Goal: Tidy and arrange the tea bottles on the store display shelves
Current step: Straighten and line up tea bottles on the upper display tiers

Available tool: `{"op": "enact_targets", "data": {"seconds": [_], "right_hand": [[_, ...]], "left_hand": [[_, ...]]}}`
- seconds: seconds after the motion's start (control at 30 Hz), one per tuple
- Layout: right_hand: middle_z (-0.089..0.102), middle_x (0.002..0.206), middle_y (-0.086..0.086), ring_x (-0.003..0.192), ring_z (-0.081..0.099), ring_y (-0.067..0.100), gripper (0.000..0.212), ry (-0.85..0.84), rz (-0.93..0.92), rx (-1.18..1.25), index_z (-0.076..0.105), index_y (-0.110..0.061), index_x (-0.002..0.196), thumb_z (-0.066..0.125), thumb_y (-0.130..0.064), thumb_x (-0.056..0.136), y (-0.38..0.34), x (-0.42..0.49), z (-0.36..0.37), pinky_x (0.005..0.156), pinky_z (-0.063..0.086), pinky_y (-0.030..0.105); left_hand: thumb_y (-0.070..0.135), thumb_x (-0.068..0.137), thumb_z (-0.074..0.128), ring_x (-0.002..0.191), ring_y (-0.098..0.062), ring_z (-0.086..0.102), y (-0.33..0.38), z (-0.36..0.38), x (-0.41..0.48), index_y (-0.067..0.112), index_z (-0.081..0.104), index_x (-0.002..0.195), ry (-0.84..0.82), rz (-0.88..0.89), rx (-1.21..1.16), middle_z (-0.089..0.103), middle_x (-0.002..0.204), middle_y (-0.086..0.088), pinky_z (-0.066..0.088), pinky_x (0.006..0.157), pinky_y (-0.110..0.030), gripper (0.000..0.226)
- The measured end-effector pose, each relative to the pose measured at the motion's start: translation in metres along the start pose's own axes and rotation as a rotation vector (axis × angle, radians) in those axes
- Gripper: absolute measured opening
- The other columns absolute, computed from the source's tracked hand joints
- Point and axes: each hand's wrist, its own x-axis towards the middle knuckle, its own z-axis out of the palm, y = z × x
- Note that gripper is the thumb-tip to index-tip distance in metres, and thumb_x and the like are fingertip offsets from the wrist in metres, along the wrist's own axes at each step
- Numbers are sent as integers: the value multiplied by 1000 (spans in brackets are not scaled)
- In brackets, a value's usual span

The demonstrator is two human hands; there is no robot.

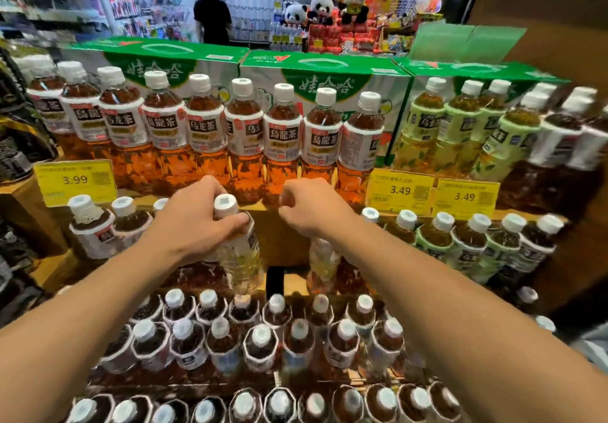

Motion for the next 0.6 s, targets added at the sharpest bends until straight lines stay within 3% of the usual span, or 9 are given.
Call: {"op": "enact_targets", "data": {"seconds": [0.1, 0.27, 0.43, 0.6], "right_hand": [[68, 92, 3, 87, 64, 23, 21, -48, 122, -149, 69, -16, 94, 64, -36, 91, 45, -32, -32, 71, 57, 35], [68, 100, 9, 85, 58, 28, 20, -57, 276, -352, 63, -15, 98, 62, -34, 90, 98, -53, -49, 65, 46, 33], [66, 122, 10, 114, 59, 32, 52, -108, 236, -265, 56, -15, 132, 63, -48, 92, 116, -55, -35, 84, 51, 38], [66, 120, 11, 112, 60, 34, 55, -37, 195, -199, 56, -16, 122, 66, -57, 88, 117, -38, -12, 82, 51, 39]], "left_hand": [[44, 81, 72, 70, -11, 52, 27, 18, 4, 16, 47, 91, -40, 12, -35, 54, 77, 7, 34, 54, -28, 39], [46, 83, 70, 75, -17, 56, 68, 50, 4, 16, 46, 96, -108, 33, -52, 58, 80, 4, 42, 60, -34, 41], [48, 83, 69, 73, -16, 57, 99, 69, 4, 17, 46, 94, -163, 49, -44, 60, 79, 3, 42, 58, -33, 40], [49, 82, 70, 71, -13, 56, 117, 79, -1, 18, 47, 94, -142, 25, -36, 59, 79, 5, 37, 53, -29, 40]]}}
